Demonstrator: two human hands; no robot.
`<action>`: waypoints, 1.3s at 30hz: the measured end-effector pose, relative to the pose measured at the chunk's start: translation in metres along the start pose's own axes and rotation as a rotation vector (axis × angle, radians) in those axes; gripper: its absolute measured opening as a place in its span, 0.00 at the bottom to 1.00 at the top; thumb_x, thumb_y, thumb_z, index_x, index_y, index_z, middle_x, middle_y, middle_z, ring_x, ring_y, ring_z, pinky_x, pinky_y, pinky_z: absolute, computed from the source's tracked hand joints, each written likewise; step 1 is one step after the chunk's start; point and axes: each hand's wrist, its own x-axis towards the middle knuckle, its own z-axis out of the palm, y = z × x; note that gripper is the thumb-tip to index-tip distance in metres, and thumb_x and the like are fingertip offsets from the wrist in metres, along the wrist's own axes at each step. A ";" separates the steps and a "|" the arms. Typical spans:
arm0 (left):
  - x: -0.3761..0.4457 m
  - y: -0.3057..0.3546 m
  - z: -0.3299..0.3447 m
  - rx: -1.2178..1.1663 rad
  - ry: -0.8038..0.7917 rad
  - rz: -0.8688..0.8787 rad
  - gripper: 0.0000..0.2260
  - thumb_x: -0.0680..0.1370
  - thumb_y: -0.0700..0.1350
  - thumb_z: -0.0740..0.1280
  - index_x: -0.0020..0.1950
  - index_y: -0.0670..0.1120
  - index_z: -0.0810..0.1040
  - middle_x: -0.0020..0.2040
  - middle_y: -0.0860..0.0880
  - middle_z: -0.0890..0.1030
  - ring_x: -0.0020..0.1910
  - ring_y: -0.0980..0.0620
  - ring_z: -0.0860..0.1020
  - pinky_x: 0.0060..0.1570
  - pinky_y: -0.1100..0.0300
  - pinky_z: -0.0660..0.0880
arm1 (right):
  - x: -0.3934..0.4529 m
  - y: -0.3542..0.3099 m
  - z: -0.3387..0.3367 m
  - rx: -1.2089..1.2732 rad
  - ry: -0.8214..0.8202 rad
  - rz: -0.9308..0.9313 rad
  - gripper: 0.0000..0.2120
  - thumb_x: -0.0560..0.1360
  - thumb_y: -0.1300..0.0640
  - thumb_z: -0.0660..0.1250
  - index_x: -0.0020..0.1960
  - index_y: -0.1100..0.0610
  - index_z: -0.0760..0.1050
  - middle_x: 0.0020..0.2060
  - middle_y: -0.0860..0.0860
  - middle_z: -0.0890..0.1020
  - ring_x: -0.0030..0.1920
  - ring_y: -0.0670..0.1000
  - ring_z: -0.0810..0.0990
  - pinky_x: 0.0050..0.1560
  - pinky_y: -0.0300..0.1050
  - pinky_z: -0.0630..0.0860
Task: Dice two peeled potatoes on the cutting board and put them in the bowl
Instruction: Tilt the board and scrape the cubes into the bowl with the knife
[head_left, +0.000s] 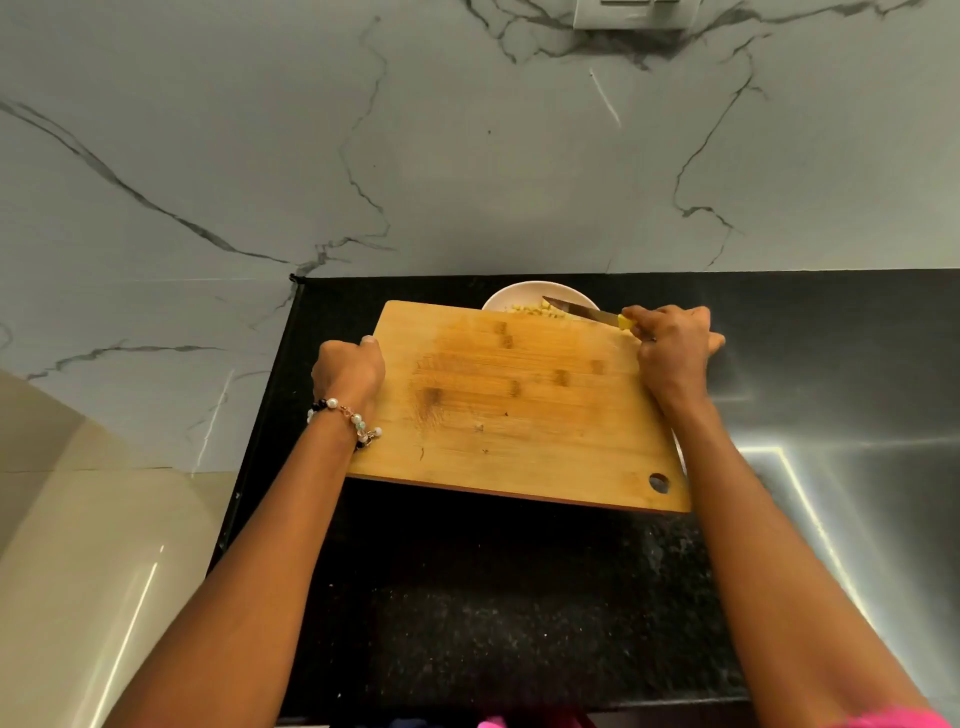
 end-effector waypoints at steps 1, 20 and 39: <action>0.000 -0.002 -0.002 -0.004 0.005 0.003 0.13 0.78 0.49 0.63 0.36 0.44 0.73 0.35 0.48 0.75 0.36 0.50 0.75 0.46 0.53 0.75 | 0.002 0.000 0.001 0.003 0.011 0.003 0.16 0.78 0.66 0.60 0.61 0.55 0.79 0.50 0.55 0.81 0.55 0.58 0.67 0.50 0.52 0.60; -0.059 -0.119 -0.039 -0.033 0.117 0.022 0.18 0.79 0.48 0.62 0.31 0.43 0.73 0.29 0.47 0.73 0.29 0.50 0.69 0.32 0.60 0.66 | -0.068 -0.001 0.003 -0.119 0.250 -0.280 0.08 0.75 0.61 0.68 0.51 0.64 0.78 0.38 0.59 0.80 0.30 0.59 0.77 0.28 0.43 0.68; -0.099 -0.062 -0.022 0.426 0.158 0.484 0.18 0.79 0.47 0.62 0.68 0.45 0.72 0.64 0.40 0.68 0.60 0.41 0.69 0.55 0.50 0.72 | -0.103 -0.015 0.005 -0.268 0.328 -0.338 0.11 0.74 0.69 0.65 0.56 0.65 0.78 0.43 0.61 0.76 0.42 0.59 0.75 0.37 0.47 0.64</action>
